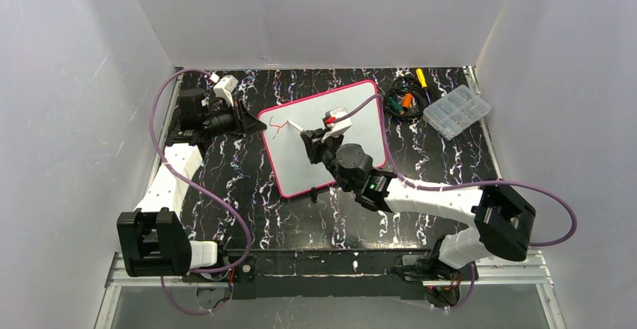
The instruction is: Write a sentence on the whiteboard
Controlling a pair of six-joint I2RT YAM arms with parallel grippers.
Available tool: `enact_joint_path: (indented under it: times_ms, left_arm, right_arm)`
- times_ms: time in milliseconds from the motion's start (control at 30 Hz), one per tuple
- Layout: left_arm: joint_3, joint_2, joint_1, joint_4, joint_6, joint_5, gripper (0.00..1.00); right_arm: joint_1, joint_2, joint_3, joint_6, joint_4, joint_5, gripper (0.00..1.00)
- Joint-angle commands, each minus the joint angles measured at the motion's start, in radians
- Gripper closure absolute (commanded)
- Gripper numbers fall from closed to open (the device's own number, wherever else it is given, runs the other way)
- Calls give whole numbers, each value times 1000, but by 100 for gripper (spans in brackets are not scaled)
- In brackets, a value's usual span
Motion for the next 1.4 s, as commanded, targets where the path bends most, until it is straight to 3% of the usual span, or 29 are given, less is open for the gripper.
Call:
enact_joint_path:
  times_ms: [0,700,1367]
  left_arm:
    - [-16,-37,-19,-38,13,21,100]
    - [-18,-36,-19,-38,15,26,100]
    - [-16,-36,-18,-38,14,26,100]
  right_arm:
    - [-6,-54,11,-25,53,-15,99]
    - [-8,37,83,-76,102,-41,99]
    - [-6,-25,-25,18,31,-38,99]
